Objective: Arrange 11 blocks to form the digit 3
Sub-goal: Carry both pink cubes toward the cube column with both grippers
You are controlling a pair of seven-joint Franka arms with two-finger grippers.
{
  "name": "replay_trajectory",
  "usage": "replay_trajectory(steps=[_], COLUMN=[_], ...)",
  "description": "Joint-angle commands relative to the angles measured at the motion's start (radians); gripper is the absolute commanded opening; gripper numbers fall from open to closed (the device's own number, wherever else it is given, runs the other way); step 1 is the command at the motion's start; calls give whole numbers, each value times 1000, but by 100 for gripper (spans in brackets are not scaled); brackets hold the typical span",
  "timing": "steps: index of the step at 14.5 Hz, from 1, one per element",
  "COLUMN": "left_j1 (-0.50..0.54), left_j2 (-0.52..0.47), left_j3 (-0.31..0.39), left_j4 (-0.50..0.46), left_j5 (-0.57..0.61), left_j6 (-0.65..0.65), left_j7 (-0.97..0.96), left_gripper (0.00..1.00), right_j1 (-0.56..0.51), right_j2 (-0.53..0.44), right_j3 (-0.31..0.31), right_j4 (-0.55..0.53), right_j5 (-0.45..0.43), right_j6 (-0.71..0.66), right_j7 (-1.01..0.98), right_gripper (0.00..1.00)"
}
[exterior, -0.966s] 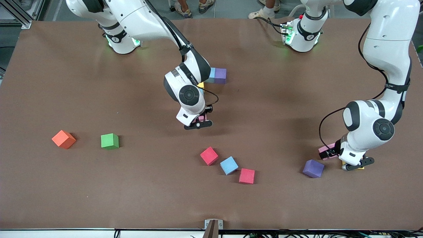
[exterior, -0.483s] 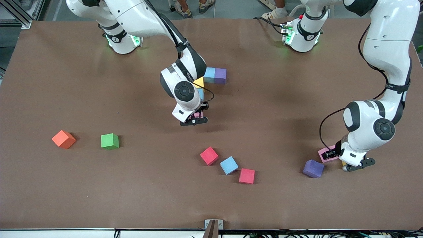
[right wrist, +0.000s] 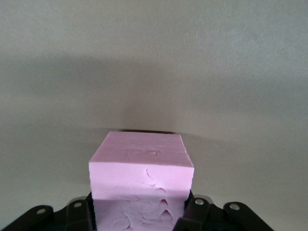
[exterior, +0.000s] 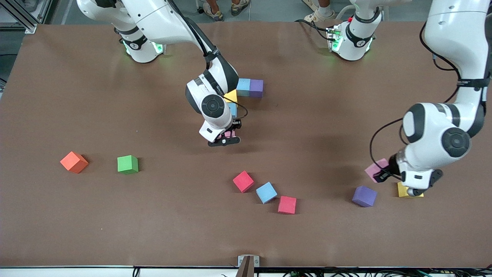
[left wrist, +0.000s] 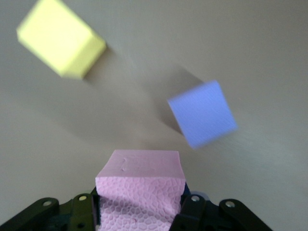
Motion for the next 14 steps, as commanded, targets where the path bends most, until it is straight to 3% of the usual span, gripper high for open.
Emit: replay_trajectory(steps=[1,6,14], left_j1=[-113,-261,-501], left_j2=[-2,50,110], left_j3=[8,5,2], left_j4=[-17,-17,-29], left_j5=[-7,-12,-14], left_j6=[-9,-4,2], left_j7=[-303,-805,-1368], left_gripper=[1,1,1], right_j1=[28,33,45], right_j2=[-26,-26,-34], right_j3=[-8,-8,-8], right_j4=[-42,-42,-68], right_j5=[10,15,15], right_j6=[24,20,18], right_j7=[15,15,15], right_gripper=[33,33,33])
